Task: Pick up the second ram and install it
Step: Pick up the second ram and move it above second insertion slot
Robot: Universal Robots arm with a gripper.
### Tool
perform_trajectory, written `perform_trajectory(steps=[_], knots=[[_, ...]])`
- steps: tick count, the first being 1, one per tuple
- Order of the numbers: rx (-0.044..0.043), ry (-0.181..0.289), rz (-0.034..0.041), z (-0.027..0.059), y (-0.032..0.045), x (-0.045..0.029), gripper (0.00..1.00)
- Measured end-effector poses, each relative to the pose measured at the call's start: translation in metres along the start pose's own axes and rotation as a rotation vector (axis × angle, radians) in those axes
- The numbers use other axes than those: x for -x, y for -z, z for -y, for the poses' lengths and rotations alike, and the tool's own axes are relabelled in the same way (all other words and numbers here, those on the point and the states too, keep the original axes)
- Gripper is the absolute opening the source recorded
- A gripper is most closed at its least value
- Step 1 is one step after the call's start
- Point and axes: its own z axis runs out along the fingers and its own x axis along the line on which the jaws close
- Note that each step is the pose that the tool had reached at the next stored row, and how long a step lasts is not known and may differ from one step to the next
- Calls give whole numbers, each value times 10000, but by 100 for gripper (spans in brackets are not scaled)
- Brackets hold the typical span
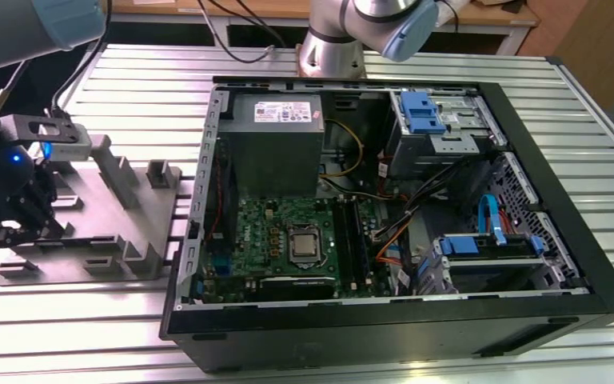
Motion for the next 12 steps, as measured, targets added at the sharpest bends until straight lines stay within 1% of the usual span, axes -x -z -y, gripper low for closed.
perform_trajectory(steps=[4,5,6,7,8,10,12], knots=[[-1,0,1,0,-2,0,11],[0,0,1,0,-2,0,16],[-1,0,0,0,-2,0,16],[-1,0,1,0,-3,0,23],[-1,0,1,0,-3,0,23],[-1,0,1,0,-3,0,36],[-7,0,17,1,-24,0,36]])
